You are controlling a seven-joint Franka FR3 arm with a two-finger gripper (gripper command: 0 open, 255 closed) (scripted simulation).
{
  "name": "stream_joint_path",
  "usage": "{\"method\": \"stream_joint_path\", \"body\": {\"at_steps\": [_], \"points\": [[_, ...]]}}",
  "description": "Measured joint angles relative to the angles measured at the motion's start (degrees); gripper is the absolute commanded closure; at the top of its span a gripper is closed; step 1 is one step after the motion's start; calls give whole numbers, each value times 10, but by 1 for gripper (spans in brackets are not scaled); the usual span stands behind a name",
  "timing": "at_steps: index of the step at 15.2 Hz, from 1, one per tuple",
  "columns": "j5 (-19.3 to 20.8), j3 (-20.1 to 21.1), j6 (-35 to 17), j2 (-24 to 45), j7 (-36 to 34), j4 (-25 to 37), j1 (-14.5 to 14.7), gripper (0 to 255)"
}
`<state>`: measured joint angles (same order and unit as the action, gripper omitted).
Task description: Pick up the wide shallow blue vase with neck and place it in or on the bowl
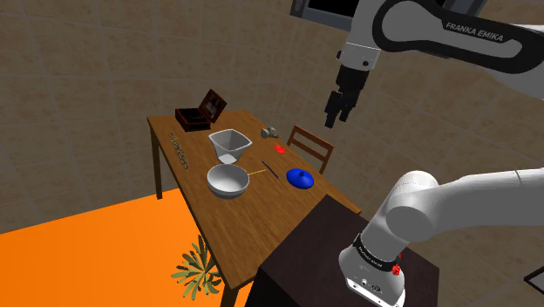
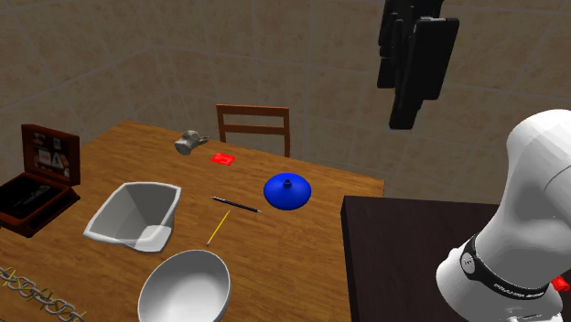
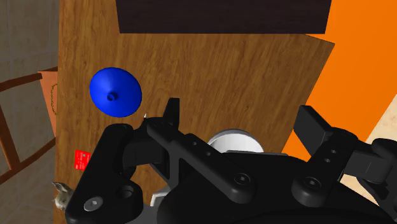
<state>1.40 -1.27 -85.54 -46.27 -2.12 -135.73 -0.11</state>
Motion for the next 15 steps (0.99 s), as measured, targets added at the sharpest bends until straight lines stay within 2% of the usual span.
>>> {"method": "stream_joint_path", "body": {"at_steps": [2,7,11,15], "points": [[3,-4,-9,1,4,-8,-1,0],[31,-42,-87,11,42,-68,-15,0],[55,-78,-171,42,73,-113,-28,0],[73,-115,-253,100,104,-129,-38,0]]}}
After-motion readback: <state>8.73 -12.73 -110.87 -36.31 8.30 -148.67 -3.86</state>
